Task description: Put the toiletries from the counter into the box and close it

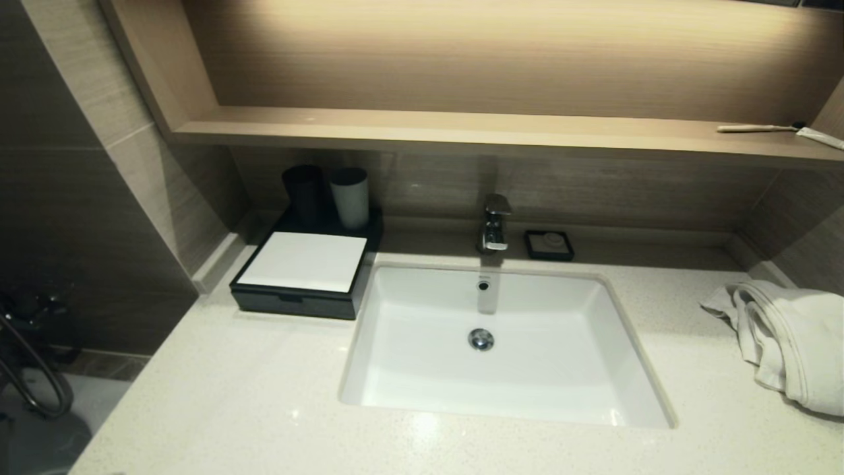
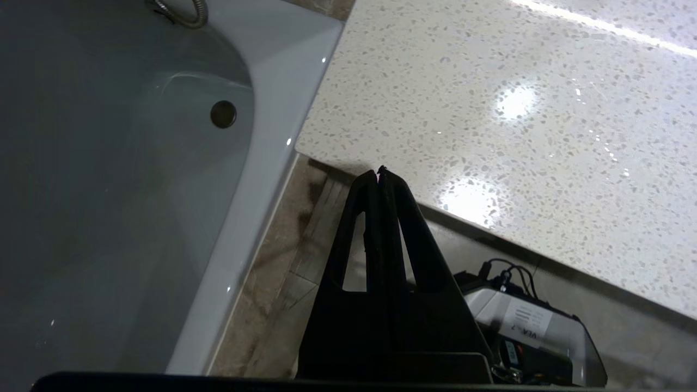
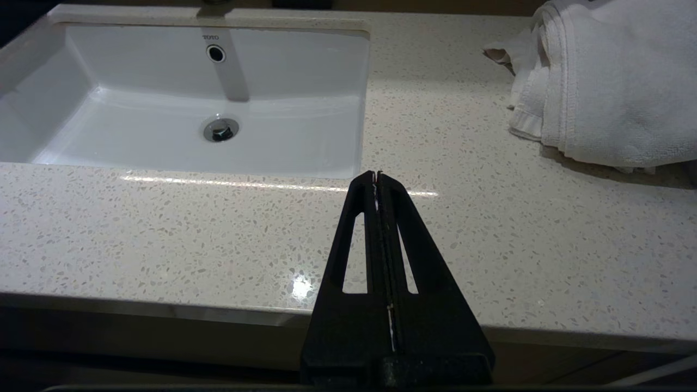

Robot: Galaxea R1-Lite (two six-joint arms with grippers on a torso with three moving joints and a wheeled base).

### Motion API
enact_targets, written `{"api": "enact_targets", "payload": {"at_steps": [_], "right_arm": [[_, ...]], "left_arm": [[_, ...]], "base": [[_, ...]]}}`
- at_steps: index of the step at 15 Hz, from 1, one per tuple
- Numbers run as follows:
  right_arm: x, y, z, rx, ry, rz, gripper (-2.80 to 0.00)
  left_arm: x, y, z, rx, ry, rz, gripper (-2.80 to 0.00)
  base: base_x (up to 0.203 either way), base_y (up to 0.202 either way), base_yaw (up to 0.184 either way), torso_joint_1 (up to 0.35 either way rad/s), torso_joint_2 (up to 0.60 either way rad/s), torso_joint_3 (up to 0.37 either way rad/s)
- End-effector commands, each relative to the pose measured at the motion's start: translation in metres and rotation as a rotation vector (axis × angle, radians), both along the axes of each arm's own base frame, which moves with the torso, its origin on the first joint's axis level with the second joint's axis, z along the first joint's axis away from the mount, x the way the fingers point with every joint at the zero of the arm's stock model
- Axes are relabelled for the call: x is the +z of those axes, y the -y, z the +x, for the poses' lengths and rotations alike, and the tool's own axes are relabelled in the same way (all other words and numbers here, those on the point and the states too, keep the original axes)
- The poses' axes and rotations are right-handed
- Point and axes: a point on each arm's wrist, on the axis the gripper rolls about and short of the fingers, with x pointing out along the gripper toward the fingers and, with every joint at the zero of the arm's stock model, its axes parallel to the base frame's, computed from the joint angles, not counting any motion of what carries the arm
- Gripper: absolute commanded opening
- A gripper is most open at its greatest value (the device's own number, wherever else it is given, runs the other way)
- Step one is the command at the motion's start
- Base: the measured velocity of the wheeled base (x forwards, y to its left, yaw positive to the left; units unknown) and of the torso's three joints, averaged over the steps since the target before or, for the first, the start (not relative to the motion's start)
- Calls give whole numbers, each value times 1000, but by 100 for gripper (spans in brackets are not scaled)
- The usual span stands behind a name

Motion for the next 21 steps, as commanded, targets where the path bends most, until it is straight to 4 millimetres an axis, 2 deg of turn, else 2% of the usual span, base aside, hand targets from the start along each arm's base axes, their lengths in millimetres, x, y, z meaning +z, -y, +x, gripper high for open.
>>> {"api": "enact_targets", "payload": {"at_steps": [1,6,10,13,14,15,18,21], "right_arm": [[0,0,0,-1,0,0,-280],[0,0,0,0,0,0,-280],[0,0,0,0,0,0,-280],[0,0,0,0,0,0,-280],[0,0,0,0,0,0,-280],[0,0,0,0,0,0,-280],[0,0,0,0,0,0,-280],[0,0,0,0,0,0,-280]], "left_arm": [[-6,-4,-14,32,35,-4,-280],[-24,-12,-63,151,205,-25,-280],[-59,-13,-102,134,328,15,-280],[-92,-13,-125,73,419,115,-280],[-105,-13,-126,40,420,160,-280],[-109,-12,-123,-18,451,159,-280],[-107,-6,-113,-248,592,83,-280],[-128,-4,-99,-330,598,103,-280]], "base": [[0,0,0,0,0,0],[0,0,0,0,0,0],[0,0,0,0,0,0],[0,0,0,0,0,0],[0,0,0,0,0,0],[0,0,0,0,0,0],[0,0,0,0,0,0],[0,0,0,0,0,0]]}}
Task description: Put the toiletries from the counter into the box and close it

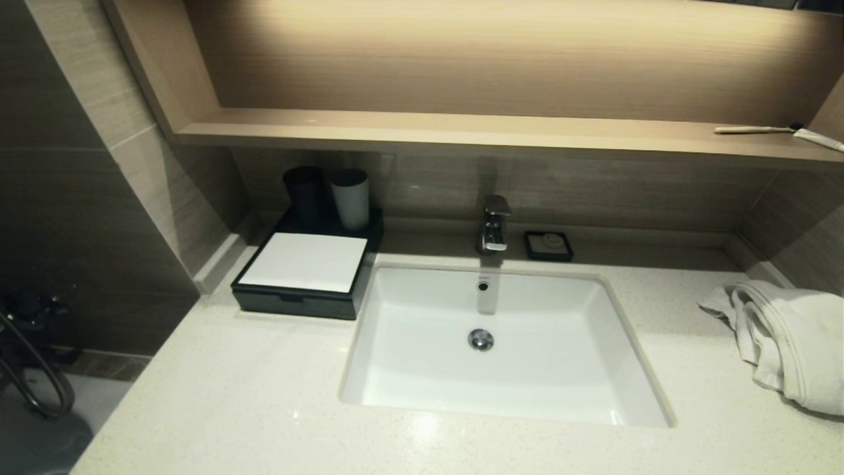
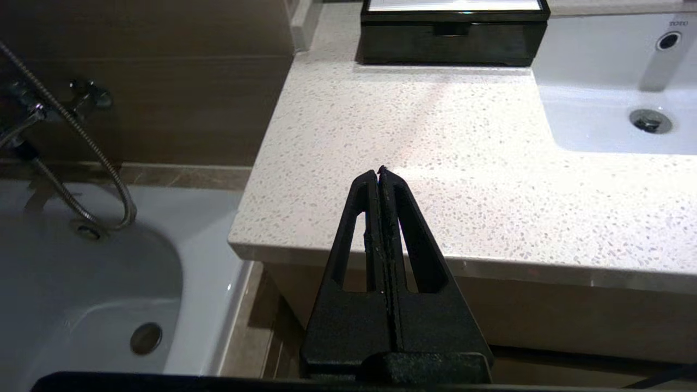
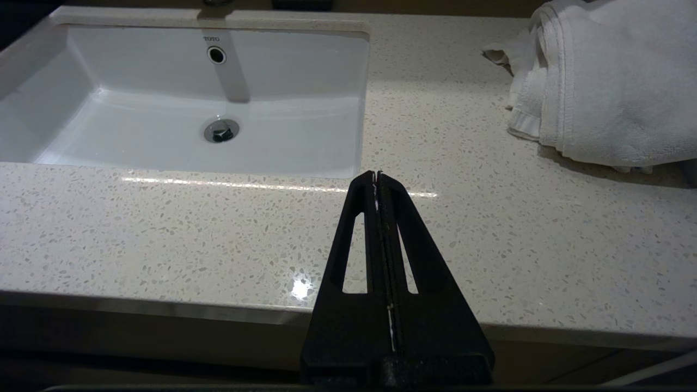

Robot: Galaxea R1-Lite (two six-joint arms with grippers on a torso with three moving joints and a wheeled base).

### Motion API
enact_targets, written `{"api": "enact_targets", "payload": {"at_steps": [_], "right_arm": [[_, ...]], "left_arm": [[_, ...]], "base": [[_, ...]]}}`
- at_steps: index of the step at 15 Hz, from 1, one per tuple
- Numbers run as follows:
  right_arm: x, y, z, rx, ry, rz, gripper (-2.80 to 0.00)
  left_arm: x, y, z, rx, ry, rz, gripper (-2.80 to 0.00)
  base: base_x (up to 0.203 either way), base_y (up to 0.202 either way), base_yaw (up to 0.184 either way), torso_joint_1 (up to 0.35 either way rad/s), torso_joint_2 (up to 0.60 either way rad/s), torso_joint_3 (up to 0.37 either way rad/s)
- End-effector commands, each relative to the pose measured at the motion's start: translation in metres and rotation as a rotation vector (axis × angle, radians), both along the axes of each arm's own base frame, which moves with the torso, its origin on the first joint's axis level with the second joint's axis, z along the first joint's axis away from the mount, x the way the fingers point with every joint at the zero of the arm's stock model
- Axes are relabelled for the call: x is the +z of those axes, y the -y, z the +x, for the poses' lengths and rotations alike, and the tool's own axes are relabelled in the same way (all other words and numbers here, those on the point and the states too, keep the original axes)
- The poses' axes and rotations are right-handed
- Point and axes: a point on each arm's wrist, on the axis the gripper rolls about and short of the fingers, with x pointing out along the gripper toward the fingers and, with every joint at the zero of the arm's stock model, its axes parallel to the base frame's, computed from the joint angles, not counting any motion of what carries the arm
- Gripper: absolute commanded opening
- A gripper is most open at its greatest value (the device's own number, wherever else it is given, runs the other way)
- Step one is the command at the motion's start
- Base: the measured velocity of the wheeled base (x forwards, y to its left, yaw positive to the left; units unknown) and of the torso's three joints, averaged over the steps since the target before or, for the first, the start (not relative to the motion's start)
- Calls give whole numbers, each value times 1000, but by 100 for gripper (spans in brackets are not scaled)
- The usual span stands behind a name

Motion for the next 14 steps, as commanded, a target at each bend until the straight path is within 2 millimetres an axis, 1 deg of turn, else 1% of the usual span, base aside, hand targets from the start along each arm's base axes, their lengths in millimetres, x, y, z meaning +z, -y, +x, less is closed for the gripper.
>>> {"api": "enact_targets", "payload": {"at_steps": [1,3,5,7,14], "right_arm": [[0,0,0,0,0,0,-280],[0,0,0,0,0,0,-280],[0,0,0,0,0,0,-280],[0,0,0,0,0,0,-280],[0,0,0,0,0,0,-280]], "left_arm": [[-10,0,6,-12,31,15,-280],[-11,1,9,-37,66,24,-280],[-17,1,10,-46,45,21,-280],[-17,1,10,-53,47,-9,-280],[-18,1,10,-51,45,-16,-280]], "base": [[0,0,0,0,0,0],[0,0,0,0,0,0],[0,0,0,0,0,0],[0,0,0,0,0,0],[0,0,0,0,0,0]]}}
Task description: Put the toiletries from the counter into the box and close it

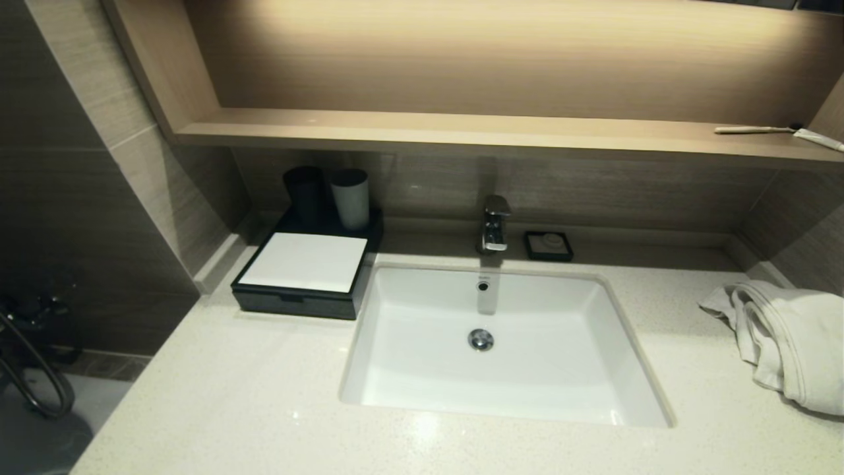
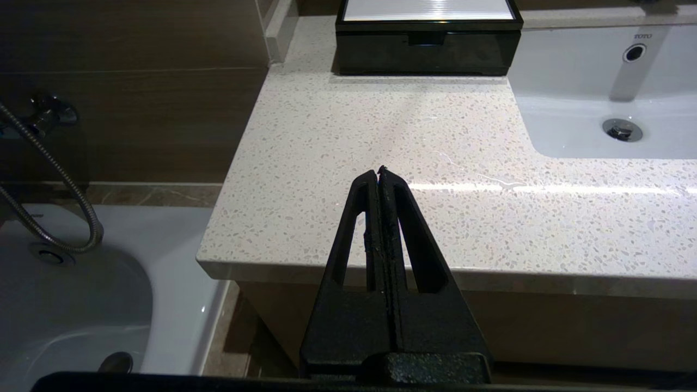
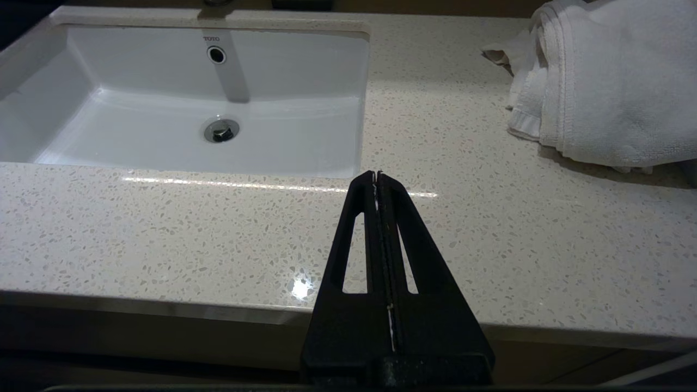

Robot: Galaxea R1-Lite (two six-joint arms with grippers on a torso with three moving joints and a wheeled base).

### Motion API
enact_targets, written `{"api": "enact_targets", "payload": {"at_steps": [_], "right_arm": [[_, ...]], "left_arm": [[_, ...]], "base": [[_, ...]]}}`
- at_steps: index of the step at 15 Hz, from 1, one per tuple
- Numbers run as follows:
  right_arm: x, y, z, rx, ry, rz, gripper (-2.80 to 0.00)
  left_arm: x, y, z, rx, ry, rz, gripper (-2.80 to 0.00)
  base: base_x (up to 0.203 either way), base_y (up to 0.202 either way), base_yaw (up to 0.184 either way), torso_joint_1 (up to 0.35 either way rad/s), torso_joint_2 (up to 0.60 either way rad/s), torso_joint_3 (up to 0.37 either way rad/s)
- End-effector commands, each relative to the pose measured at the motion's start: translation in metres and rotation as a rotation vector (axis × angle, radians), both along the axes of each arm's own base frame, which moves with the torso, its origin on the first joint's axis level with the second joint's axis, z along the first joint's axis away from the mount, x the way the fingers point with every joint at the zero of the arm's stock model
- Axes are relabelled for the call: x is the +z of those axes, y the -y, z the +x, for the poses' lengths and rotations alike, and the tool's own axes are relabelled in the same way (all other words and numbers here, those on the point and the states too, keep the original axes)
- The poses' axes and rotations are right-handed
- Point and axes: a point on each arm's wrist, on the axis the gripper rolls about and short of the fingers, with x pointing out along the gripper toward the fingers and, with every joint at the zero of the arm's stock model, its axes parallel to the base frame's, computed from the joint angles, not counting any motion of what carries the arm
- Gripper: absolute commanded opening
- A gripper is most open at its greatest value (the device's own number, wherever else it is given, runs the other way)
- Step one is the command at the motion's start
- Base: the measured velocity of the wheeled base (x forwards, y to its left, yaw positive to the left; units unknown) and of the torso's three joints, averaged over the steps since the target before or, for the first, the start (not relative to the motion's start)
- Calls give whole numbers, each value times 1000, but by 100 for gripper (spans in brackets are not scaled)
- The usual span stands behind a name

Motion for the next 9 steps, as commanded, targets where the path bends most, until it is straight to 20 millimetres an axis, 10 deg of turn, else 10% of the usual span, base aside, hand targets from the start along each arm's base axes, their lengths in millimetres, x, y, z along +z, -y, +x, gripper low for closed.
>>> {"api": "enact_targets", "payload": {"at_steps": [1,9], "right_arm": [[0,0,0,0,0,0,-280],[0,0,0,0,0,0,-280]], "left_arm": [[0,0,0,0,-4,-2,-280],[0,0,0,4,-3,-29,-280]], "base": [[0,0,0,0,0,0],[0,0,0,0,0,0]]}}
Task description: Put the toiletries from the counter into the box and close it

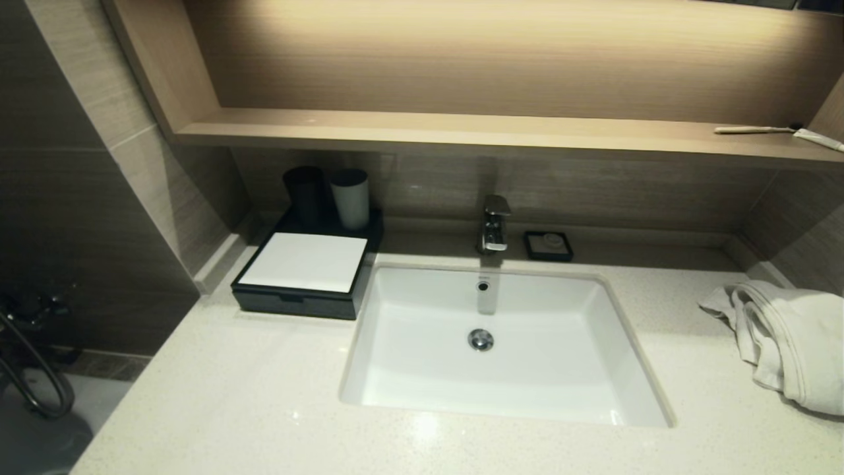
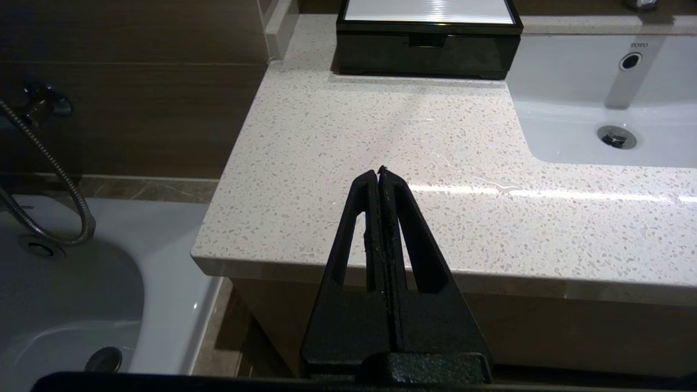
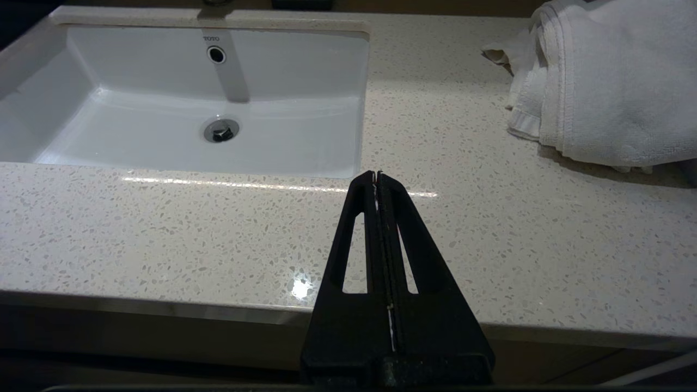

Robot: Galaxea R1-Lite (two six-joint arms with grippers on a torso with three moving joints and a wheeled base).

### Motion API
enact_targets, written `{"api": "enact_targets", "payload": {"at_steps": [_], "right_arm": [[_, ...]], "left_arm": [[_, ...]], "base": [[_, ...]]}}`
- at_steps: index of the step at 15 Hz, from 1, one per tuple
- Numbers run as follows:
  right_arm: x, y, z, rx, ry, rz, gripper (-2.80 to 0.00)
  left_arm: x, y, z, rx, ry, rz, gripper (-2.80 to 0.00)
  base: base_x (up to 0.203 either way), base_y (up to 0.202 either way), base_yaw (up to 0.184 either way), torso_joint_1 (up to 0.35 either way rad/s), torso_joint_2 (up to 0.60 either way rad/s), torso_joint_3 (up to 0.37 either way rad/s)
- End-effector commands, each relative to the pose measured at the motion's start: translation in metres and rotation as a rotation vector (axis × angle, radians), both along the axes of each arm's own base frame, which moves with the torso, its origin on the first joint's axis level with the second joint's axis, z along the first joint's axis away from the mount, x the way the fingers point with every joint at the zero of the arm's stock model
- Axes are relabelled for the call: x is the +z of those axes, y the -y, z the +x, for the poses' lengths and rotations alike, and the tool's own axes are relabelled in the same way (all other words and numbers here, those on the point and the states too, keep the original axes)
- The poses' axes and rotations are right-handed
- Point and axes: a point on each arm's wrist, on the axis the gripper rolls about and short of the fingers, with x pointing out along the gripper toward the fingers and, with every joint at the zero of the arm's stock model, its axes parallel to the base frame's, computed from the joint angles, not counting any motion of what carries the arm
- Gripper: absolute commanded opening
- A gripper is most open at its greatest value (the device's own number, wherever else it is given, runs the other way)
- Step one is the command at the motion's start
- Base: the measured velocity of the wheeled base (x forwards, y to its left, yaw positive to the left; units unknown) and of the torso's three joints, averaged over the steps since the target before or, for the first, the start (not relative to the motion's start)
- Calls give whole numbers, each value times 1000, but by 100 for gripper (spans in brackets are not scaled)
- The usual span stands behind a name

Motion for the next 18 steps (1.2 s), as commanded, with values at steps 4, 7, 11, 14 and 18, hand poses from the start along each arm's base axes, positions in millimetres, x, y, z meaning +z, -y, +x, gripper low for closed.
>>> {"api": "enact_targets", "payload": {"at_steps": [4,7,11,14,18], "right_arm": [[0,0,0,1,0,0,-280],[0,0,0,1,0,0,-280],[0,0,0,1,0,0,-280],[0,0,0,1,0,0,-280],[0,0,0,1,0,0,-280]], "left_arm": [[0,0,0,1,-2,1,-280],[0,0,0,0,-2,1,-280],[0,0,0,0,-2,1,-280],[0,0,0,0,-2,1,-280],[0,0,0,1,-2,1,-280]], "base": [[0,0,0,0,0,0],[0,0,0,0,0,0],[0,0,0,0,0,0],[0,0,0,0,0,0],[0,0,0,0,0,0]]}}
